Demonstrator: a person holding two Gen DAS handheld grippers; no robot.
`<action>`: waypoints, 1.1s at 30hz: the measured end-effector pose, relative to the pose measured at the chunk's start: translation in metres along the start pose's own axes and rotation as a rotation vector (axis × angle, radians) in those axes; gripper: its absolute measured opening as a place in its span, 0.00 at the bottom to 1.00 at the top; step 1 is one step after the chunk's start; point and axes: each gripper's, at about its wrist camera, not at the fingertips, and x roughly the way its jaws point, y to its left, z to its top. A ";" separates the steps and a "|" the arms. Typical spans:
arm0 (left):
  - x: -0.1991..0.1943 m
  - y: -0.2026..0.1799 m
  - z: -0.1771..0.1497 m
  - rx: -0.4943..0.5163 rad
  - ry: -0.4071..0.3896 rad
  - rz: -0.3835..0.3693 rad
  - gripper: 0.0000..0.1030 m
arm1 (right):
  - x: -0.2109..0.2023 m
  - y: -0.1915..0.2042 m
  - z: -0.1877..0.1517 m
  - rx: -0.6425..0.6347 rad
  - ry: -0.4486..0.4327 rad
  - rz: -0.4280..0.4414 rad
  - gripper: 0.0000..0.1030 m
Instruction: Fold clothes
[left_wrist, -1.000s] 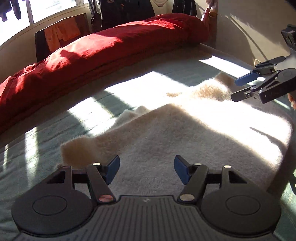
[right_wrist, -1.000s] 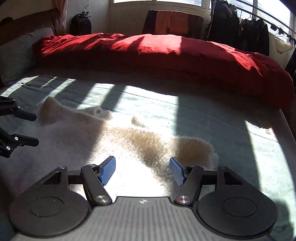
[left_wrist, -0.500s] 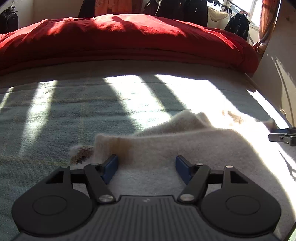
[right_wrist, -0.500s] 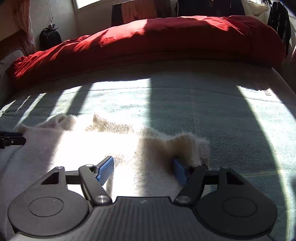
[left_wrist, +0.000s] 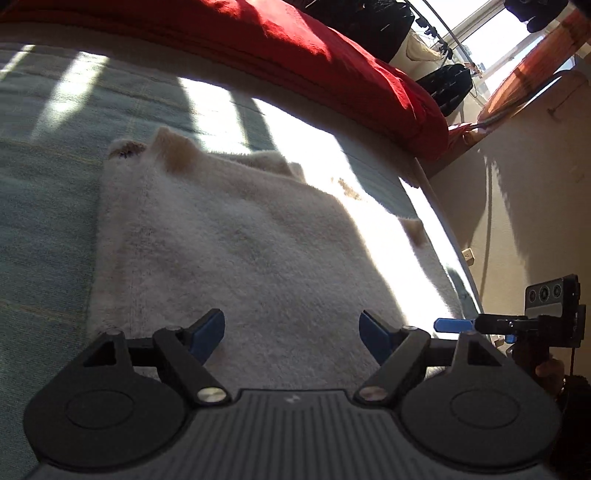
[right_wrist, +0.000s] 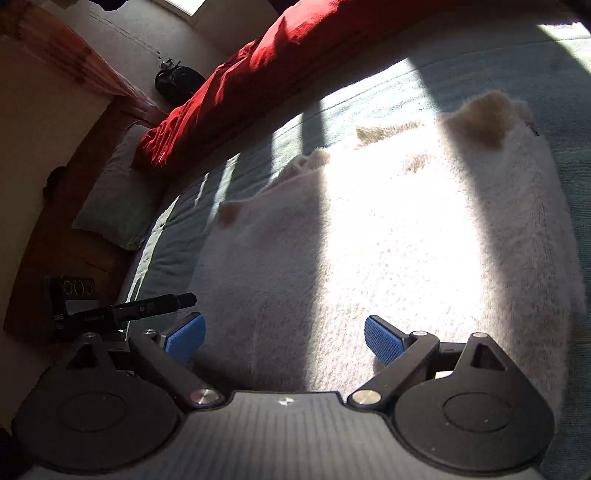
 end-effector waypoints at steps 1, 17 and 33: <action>-0.003 0.009 -0.009 -0.022 0.002 0.008 0.77 | -0.007 -0.009 -0.010 0.024 -0.011 -0.011 0.93; 0.005 -0.064 -0.031 0.253 0.065 -0.002 0.78 | -0.042 -0.014 -0.039 0.086 -0.076 0.035 0.93; -0.022 -0.038 -0.032 0.268 0.031 0.152 0.78 | -0.065 -0.027 -0.036 0.035 -0.149 -0.136 0.92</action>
